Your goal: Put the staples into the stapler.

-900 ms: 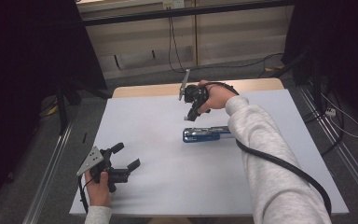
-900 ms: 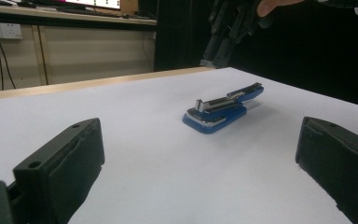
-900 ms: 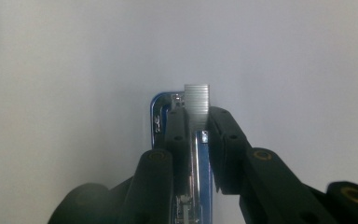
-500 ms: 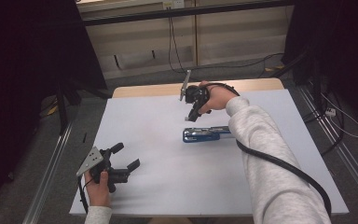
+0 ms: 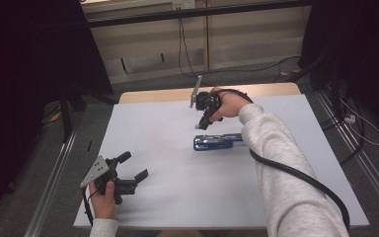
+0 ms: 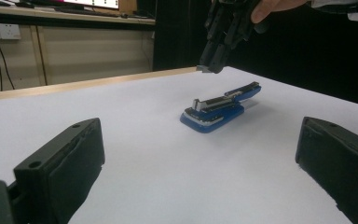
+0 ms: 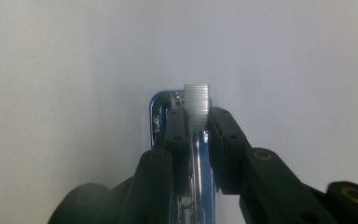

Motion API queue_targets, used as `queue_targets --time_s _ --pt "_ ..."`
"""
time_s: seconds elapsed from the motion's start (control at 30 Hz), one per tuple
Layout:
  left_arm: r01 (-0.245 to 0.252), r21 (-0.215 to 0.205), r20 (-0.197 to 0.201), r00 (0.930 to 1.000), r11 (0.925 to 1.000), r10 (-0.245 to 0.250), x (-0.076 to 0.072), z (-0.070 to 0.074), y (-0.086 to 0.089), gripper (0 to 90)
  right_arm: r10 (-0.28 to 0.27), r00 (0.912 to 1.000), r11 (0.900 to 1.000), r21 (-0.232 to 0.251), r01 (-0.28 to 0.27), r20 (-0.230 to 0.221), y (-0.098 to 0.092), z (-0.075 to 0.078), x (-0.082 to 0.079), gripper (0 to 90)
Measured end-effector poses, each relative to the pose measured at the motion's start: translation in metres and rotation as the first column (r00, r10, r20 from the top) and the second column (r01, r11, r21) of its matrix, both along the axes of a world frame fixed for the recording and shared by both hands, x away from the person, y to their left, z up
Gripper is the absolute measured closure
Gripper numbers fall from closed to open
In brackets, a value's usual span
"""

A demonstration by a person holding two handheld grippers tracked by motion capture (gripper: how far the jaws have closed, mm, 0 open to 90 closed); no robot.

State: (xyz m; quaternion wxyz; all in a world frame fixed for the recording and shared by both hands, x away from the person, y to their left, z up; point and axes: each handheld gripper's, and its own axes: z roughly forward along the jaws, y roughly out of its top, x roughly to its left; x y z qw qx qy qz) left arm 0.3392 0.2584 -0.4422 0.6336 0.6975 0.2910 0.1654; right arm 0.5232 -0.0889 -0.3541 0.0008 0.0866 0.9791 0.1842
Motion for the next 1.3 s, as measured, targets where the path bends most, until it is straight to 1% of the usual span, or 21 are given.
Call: queue_targets --time_s 0.03,0.13,0.2,0.23,0.3,0.33,0.37,0.53,0.63,0.83,0.87,0.93,1.03,1.27,1.3 --pt "0.002 0.002 -0.001 1.0000 1.0000 -0.002 0.000 0.000 0.000 1.2 0.008 1.0000 1.000 0.007 -0.008 0.005 0.000 -0.001 0.000 79.0" --pt "-0.001 0.010 0.005 1.0000 1.0000 0.001 -0.001 0.000 0.000 1.2 0.008 1.0000 1.000 0.005 -0.008 -0.002 0.001 -0.003 0.000 79.0" --pt "0.001 0.011 0.005 1.0000 0.9999 -0.001 -0.001 0.000 0.000 1.2 0.005 1.0000 1.000 0.005 -0.005 0.001 0.001 -0.004 0.000 79.0" --pt "0.003 0.011 0.003 1.0000 0.9999 -0.003 -0.001 0.000 0.000 1.2 0.000 1.0000 1.000 0.002 0.000 -0.005 0.000 -0.003 0.000 79.0" --pt "0.006 0.012 0.004 1.0000 0.9999 -0.006 0.000 0.000 0.000 1.2 0.004 1.0000 1.000 0.005 -0.004 -0.001 0.000 -0.005 0.000 79.0" --pt "0.006 0.012 0.004 1.0000 0.9999 -0.006 -0.001 0.000 0.000 1.2 0.008 1.0000 1.000 0.002 -0.008 0.001 0.000 -0.005 0.000 79.0" --pt "0.006 0.012 0.003 1.0000 0.9999 -0.006 -0.001 0.000 0.000 1.2 -0.002 1.0000 1.000 -0.003 0.002 -0.002 0.000 -0.005 0.000 79.0" --pt "0.006 0.017 -0.006 1.0000 0.9998 -0.006 -0.001 0.000 -0.002 1.2 0.009 1.0000 1.000 0.005 -0.009 -0.002 0.000 -0.009 0.000 79.0" --pt "0.011 0.023 -0.001 0.9999 0.9997 -0.011 0.000 0.000 -0.002 1.2 0.000 1.0000 1.000 0.001 0.000 -0.008 0.000 -0.010 -0.001 79.0" --pt "0.012 0.018 -0.004 0.9999 0.9998 -0.012 0.000 0.000 -0.002 1.2 0.008 1.0000 1.000 -0.005 -0.008 -0.002 -0.001 -0.013 -0.001 79.0" --pt "0.012 0.016 -0.004 0.9999 0.9998 -0.012 0.000 0.000 -0.002 1.2 0.004 1.0000 1.000 -0.005 -0.004 0.000 -0.001 -0.013 -0.001 79.0" --pt "0.014 0.018 -0.005 0.9999 0.9998 -0.014 0.000 0.000 -0.002 1.2 -0.010 0.9999 1.000 -0.004 0.010 -0.009 -0.001 -0.014 -0.002 79.0" --pt "0.015 0.018 -0.003 0.9999 0.9997 -0.015 0.000 0.000 -0.002 1.2 -0.002 1.0000 1.000 0.002 0.002 -0.004 -0.003 -0.015 -0.002 79.0" --pt "0.018 0.024 -0.008 0.9998 0.9996 -0.018 0.001 -0.001 -0.003 1.3 -0.012 0.9999 1.000 0.009 0.012 -0.007 -0.006 -0.019 -0.002 79.0" --pt "0.018 0.018 -0.009 0.9998 0.9997 -0.018 0.001 -0.001 -0.004 1.3 -0.020 0.9998 1.000 0.003 0.020 0.001 -0.006 -0.020 -0.002 79.0"
